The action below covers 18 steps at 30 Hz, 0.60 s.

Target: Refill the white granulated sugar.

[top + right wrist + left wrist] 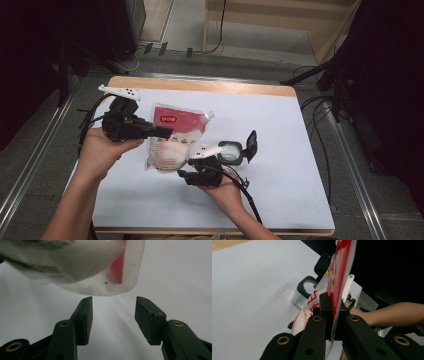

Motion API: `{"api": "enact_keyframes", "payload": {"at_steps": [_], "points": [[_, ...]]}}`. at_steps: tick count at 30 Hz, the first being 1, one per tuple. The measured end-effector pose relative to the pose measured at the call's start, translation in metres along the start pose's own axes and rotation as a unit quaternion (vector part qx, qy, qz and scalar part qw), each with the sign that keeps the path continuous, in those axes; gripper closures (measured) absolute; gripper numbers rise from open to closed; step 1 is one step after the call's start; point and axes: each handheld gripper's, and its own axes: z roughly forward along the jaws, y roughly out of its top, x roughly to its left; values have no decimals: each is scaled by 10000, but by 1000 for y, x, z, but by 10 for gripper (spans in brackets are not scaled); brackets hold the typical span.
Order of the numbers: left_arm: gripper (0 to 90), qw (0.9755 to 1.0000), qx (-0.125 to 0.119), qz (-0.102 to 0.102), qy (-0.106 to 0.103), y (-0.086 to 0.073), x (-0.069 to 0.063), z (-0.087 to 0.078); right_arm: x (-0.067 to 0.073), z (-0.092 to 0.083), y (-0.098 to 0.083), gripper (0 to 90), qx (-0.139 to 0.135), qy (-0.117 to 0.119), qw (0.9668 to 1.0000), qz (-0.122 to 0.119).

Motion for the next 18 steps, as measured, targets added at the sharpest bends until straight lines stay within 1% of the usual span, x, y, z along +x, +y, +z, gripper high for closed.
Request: {"api": "enact_keyframes", "payload": {"at_steps": [1,2,3,4,5,6,7,8,9,10,11,12,13,15,16,18], "points": [[900,10000,27,-8,-60,1,-1,0,0,0,-1,500,-41,-34,10000,-9],[900,9998,48,-68,-168,1,-2,0,0,1,-2,504,-74,-64,10000,-18],[900,9998,45,-55,-166,1,-2,0,0,1,-3,506,-137,-99,9999,-11],[900,9995,57,-184,-249,0,-1,1,-1,1,-4,507,-210,-97,9997,0],[900,9992,69,-265,-289,0,0,2,-1,-1,-5,511,-326,-75,9994,55],[900,9986,76,-340,-392,-2,5,4,-1,-2,-6,511,-388,-70,9992,65],[900,9983,34,-395,-435,-3,7,5,-1,-3,-6,517,-452,-41,9990,38],[900,9980,38,-442,-451,-4,9,6,0,-3,-6,517,-447,-95,9989,-37],[900,9979,59,-501,-419,-4,11,7,1,-3,-6,519,-472,-62,9988,-68],[900,9970,18,-622,-462,-6,16,9,5,-4,-5,588,-540,-24,9984,-134],[900,9970,18,-622,-462,-6,16,9,5,-4,-5,588,-540,-24,9984,-134],[900,9967,-23,-671,-463,-7,18,10,6,-4,-5,580,-511,-80,9983,-265],[900,9969,-29,-656,-429,-7,19,9,8,-4,-6,581,-520,-34,9979,-373],[900,9965,-53,-723,-410,-7,21,8,13,-4,-6,580,-561,-28,9967,-581],[900,9964,-102,-739,-404,-8,21,8,15,-4,-5,580,-560,-18,9964,-629],[900,9966,-129,-751,-299,-8,20,8,19,-5,-4,580,-558,24,9954,-782]]}}
